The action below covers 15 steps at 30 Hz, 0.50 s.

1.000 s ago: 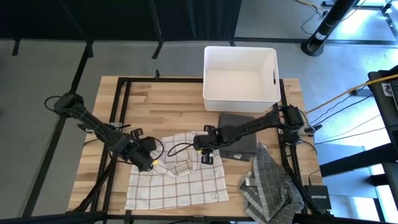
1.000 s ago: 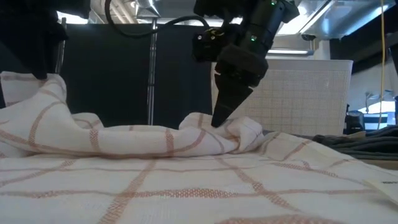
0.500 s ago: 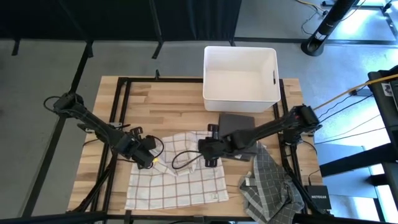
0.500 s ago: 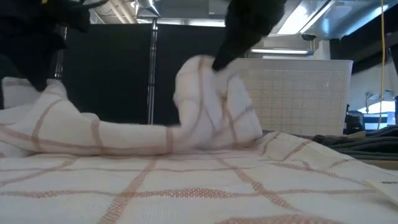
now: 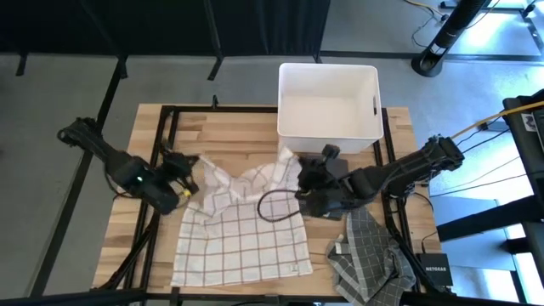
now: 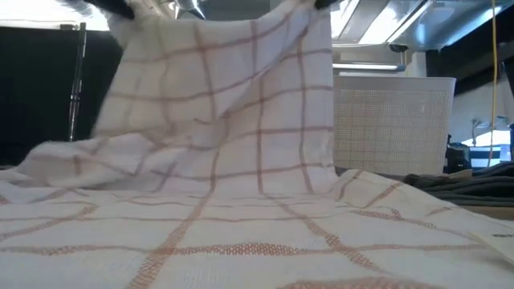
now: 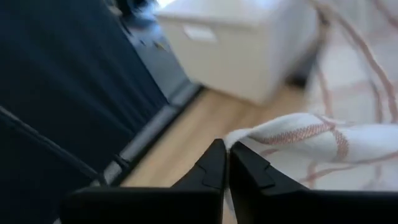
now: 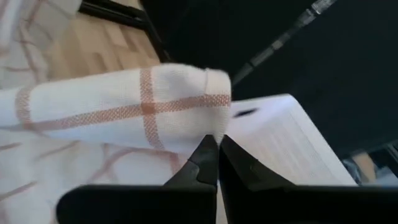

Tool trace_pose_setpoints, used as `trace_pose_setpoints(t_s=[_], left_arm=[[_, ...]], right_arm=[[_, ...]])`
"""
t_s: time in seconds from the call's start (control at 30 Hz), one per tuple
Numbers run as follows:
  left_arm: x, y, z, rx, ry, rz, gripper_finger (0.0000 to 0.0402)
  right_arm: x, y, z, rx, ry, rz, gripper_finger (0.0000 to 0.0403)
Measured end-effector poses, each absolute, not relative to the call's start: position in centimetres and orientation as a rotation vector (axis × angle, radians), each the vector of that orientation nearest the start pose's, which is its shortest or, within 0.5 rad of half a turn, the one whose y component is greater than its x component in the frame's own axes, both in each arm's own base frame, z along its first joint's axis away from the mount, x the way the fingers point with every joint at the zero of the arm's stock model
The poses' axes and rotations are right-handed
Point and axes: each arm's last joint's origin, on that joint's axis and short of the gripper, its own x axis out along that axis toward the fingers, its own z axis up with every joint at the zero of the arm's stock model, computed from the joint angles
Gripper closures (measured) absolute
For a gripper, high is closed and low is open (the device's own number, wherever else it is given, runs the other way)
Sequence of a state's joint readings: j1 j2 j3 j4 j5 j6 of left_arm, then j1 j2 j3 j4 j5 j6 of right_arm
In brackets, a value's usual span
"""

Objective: Fold towel
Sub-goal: Fold the white towel

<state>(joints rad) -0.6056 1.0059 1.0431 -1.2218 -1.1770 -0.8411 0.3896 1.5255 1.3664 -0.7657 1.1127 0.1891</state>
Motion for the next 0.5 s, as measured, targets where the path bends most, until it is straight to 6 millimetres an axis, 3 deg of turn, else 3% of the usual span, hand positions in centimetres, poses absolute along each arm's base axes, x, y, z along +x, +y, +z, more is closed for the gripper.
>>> trace_pose_setpoints(t_s=[0.1, 0.33, 0.5], left_arm=[[12.7, -5.1, 33.5, 0.114, 0.334, 0.819, 0.0398], [10.2, -2.5, 35.6, 0.103, 0.153, 0.977, 0.0394], [9.0, -1.5, 36.9, 0.136, 0.082, 1.078, 0.0398]], right_arm=[[29.3, 8.0, 31.3, -0.44, 0.635, -0.773, 0.0397], [29.5, 4.8, 27.0, -0.401, 0.685, -0.878, 0.0396], [30.2, 3.1, 26.0, -0.376, 0.65, -0.921, 0.0396]])
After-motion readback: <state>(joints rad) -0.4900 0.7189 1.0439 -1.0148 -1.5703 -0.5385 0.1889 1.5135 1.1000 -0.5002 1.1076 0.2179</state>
